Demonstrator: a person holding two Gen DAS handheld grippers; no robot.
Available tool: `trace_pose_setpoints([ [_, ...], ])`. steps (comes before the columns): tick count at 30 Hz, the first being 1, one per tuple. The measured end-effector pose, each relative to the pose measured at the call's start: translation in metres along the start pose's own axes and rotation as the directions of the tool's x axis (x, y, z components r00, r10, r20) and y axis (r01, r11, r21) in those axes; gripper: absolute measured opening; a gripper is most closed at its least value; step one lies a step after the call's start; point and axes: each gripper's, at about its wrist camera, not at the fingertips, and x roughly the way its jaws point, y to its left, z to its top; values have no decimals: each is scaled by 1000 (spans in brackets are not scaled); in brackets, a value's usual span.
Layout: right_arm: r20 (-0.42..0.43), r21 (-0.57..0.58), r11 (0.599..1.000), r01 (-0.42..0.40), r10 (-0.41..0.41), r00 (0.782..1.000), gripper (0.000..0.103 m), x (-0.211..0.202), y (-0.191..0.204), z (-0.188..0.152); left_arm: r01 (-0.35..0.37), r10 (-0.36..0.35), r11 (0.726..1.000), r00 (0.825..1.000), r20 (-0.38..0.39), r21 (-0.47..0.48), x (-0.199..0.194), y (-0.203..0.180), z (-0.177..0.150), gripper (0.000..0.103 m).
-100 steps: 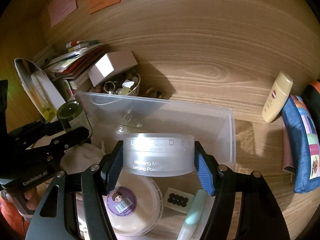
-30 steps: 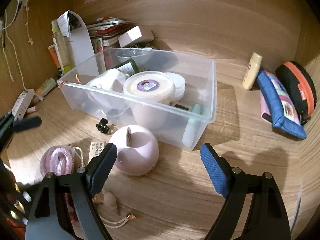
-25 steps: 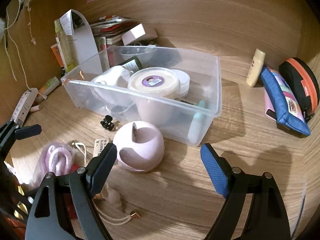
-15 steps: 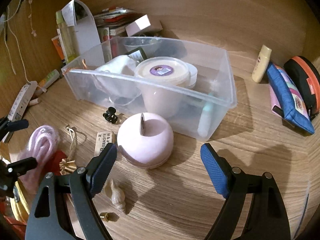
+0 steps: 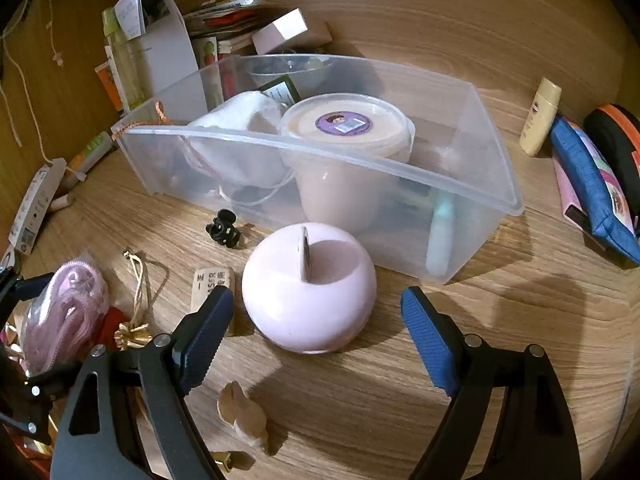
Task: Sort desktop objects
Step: 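Close left tool on the pink rope bag while right tool grasps the pink dome, then carry the rope bag with left tool while right tool carries the pink dome over the bin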
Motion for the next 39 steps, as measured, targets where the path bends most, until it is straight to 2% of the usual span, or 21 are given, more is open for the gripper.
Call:
trace_pose_setpoints([
  [4,-14,32,999,-30,30,999,81,5,-4,3,-17,18,1000,999,40,-17,-1,5,-2,97],
  [5,-20,37,999,-37,38,999,81,6,-4,3,-17,18,1000,999,49,-19,-3,6,-2,90],
  [6,-16,44,998,-51,52,999,76,6,-5,3,-16,17,1000,998,57,-21,-4,7,-2,79],
  [7,-10,46,997,-60,60,998,64,5,-5,3,-20,21,999,998,62,-26,-5,8,-2,71],
  [8,-9,44,997,-57,58,998,62,5,-4,4,-26,29,999,998,64,-39,-5,10,-1,68],
  [14,29,30,997,-72,71,997,61,-7,-1,5,16,-5,991,997,83,-129,-6,29,4,66],
  [18,65,23,996,-83,82,995,61,-20,1,5,15,4,986,994,111,-167,-14,40,9,65],
  [19,68,23,996,-86,84,994,61,-22,1,6,19,2,985,992,123,-172,-17,42,10,54],
  [23,87,31,994,-107,104,991,61,-30,0,4,17,8,985,989,147,-169,-24,46,18,37],
  [26,89,32,993,-110,106,990,62,-34,-1,3,2,17,985,994,105,-170,-17,49,18,37],
  [29,84,29,992,-122,119,989,62,-34,-1,1,6,8,985,997,79,-172,-13,53,18,62],
  [30,82,30,992,-126,123,989,62,-34,-2,1,0,14,985,997,78,-170,-13,53,18,75],
  [31,81,30,991,-128,125,989,62,-34,-2,1,-7,20,987,997,76,-161,-12,53,19,80],
  [33,81,31,991,-131,128,989,62,-33,-3,1,-28,33,992,999,39,-122,-5,52,22,80],
  [38,90,26,989,-143,141,986,62,-35,-3,1,0,-3,999,997,-72,-40,20,46,34,80],
  [39,94,25,989,-144,141,986,62,-36,-3,1,-13,12,1000,997,-76,-19,23,44,37,80],
])
